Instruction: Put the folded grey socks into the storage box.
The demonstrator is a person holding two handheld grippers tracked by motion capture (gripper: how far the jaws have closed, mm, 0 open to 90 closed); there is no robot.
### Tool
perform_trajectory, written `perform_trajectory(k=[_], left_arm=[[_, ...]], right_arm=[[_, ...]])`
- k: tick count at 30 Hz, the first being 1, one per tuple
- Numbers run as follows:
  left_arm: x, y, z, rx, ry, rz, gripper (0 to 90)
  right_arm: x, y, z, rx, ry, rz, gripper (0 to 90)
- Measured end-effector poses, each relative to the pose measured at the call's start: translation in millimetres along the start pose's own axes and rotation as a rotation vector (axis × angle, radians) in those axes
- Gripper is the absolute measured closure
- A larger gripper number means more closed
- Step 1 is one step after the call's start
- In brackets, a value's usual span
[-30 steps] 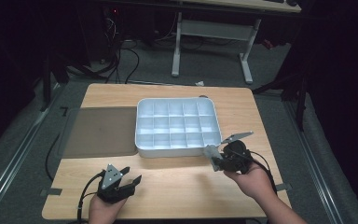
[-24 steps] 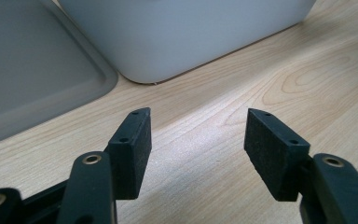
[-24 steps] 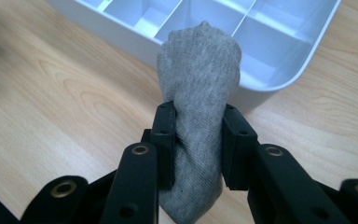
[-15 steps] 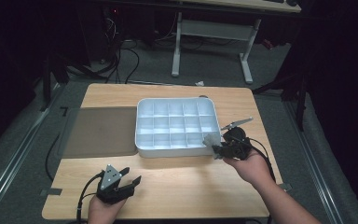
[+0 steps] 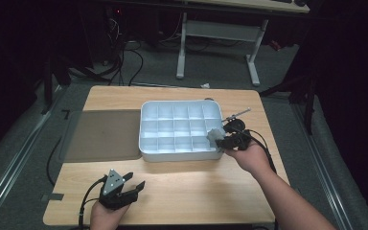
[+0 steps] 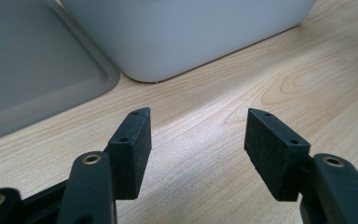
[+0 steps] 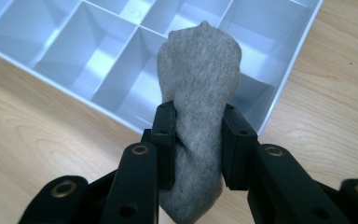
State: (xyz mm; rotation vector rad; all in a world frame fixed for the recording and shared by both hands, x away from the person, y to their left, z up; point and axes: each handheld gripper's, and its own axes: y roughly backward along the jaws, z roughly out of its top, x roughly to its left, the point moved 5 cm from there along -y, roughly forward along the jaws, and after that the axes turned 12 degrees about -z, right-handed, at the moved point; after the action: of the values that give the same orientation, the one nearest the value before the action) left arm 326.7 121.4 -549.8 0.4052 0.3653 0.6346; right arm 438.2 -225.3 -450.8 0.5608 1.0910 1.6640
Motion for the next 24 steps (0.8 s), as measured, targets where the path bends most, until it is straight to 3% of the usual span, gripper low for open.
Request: perform_trajectory(k=[11,24], left_arm=[[1.1,2.7,-2.8,-0.006,0.003,-0.003,41.3],[-0.7,4.0,-1.5,-0.009,-0.004,-0.001,41.3]], right_arm=[[-7.0,-14.7,11.0,0.039,-0.002,-0.032,71.1],[-7.9,-26.3,10.5,0.079,-0.001,-0.058,71.1]])
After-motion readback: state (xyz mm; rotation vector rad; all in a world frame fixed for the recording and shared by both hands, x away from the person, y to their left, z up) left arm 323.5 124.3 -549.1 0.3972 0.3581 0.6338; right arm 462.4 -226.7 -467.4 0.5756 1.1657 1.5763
